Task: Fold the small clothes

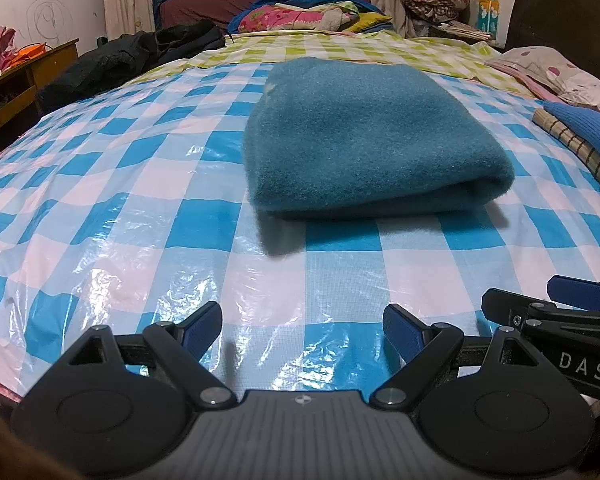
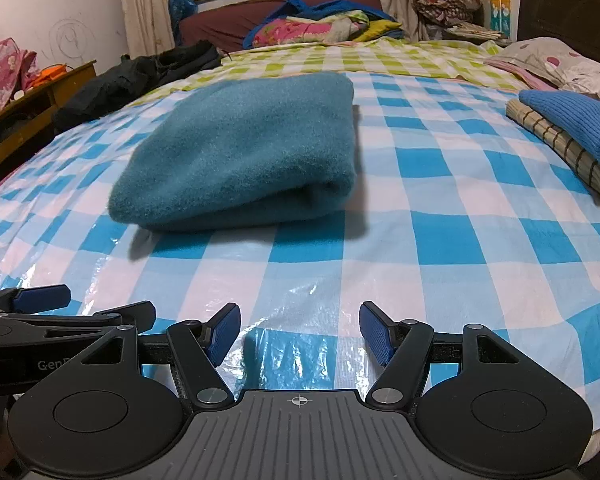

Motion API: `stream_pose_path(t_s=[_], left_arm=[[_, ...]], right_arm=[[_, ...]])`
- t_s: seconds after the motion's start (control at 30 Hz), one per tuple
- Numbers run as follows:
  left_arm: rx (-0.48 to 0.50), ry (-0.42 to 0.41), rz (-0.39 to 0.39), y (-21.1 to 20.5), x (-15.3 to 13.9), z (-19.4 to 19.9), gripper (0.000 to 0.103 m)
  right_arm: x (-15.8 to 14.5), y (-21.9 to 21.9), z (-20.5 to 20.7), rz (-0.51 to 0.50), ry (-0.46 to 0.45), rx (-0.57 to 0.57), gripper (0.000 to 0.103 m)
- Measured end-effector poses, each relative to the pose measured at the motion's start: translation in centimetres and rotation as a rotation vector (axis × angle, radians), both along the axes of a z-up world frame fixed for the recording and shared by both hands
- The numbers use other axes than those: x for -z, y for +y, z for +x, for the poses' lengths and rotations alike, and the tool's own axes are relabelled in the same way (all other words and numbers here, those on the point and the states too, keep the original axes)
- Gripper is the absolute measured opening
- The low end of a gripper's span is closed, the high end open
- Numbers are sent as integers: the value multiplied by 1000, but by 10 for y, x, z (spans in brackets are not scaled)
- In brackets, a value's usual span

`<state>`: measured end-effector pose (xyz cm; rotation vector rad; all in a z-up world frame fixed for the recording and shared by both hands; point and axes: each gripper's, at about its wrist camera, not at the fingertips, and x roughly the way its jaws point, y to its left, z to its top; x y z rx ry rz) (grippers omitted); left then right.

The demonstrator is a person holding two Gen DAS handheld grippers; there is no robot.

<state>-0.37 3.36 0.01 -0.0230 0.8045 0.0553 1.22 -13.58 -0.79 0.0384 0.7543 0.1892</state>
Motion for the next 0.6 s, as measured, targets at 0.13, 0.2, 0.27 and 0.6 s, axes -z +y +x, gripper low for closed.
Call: stream_pose_path(t_s=[0.13, 0.2, 0.27, 0.6], left_arm=[[-1, 3, -5, 1, 0, 0, 92], [-1, 3, -2, 1, 0, 0, 92], [-3, 2, 3, 0, 1, 0, 92], [-3, 15, 0, -1, 3, 1, 92]], right_arm=[[0, 0, 0, -2, 1, 1, 66], [0, 0, 0, -3, 1, 1, 66], [0, 0, 0, -3, 0, 1, 66], [2, -1, -1, -12, 4, 6, 66]])
